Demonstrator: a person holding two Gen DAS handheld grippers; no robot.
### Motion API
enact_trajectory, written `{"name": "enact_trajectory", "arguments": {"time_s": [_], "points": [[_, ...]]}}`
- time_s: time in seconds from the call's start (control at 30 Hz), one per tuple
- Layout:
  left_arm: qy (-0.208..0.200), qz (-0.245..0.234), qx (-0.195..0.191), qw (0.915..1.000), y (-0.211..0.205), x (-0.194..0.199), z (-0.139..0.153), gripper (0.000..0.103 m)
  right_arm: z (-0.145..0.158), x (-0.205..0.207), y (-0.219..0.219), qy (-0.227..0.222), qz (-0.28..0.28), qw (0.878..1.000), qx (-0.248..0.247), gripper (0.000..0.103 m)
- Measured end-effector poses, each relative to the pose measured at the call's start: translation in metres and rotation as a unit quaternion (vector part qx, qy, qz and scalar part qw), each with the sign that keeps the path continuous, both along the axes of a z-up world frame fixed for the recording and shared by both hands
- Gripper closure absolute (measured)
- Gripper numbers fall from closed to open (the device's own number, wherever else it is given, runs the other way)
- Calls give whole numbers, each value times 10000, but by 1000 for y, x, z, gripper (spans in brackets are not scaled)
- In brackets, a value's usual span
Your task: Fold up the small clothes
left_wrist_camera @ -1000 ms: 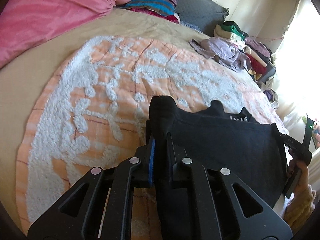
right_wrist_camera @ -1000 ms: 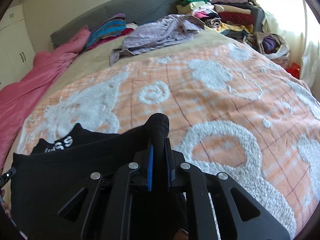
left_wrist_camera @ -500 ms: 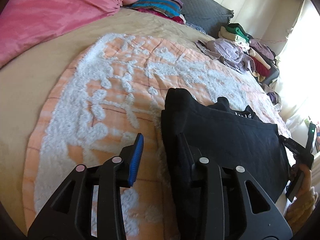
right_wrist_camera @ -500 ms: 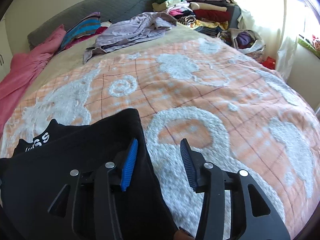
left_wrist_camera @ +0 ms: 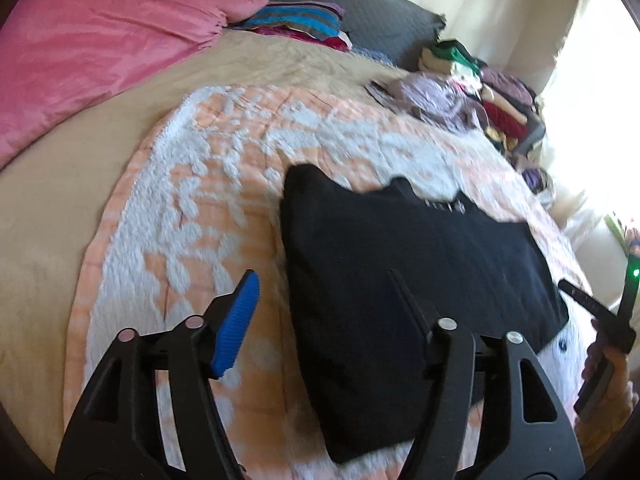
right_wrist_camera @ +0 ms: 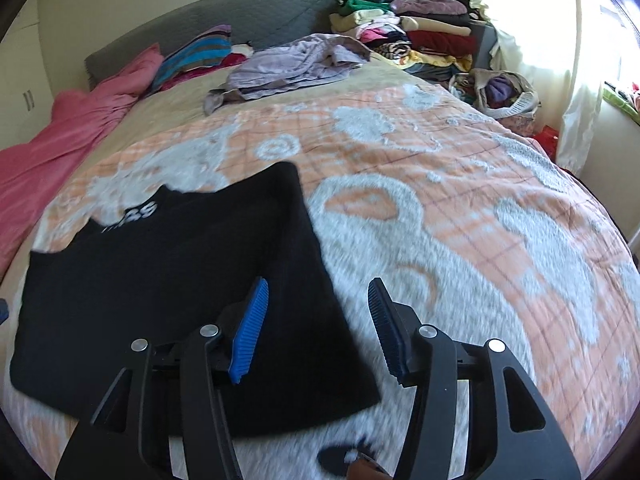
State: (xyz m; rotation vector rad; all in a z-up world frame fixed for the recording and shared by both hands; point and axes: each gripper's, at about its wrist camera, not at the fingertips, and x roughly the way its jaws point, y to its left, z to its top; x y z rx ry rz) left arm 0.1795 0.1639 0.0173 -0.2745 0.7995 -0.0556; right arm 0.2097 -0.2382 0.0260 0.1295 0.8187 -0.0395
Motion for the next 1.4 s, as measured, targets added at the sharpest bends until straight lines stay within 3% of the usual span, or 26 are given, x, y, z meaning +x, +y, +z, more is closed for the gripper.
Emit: {"name": "enact_trajectory", "arguments": {"time_s": [0.3, 0.67, 0.97, 1.23, 1.4], "points": [[25, -314, 144, 9994, -24, -21, 10, 42, 1, -30, 27, 22, 400, 9992, 24, 52], [522, -571, 67, 9970, -43, -24, -16, 42, -5, -31, 46, 198, 737, 9971, 41, 49], [734, -576, 137, 9955, -50, -32, -36, 42, -26, -32, 35, 524, 610, 9964, 250, 45], [761, -531, 192, 9955, -50, -37, -36, 41, -27, -41, 34, 447, 573, 9971, 211, 44], [772, -500, 247, 9955, -51, -43, -35, 41, -23, -47, 34, 449, 599, 9971, 160, 35]]}}
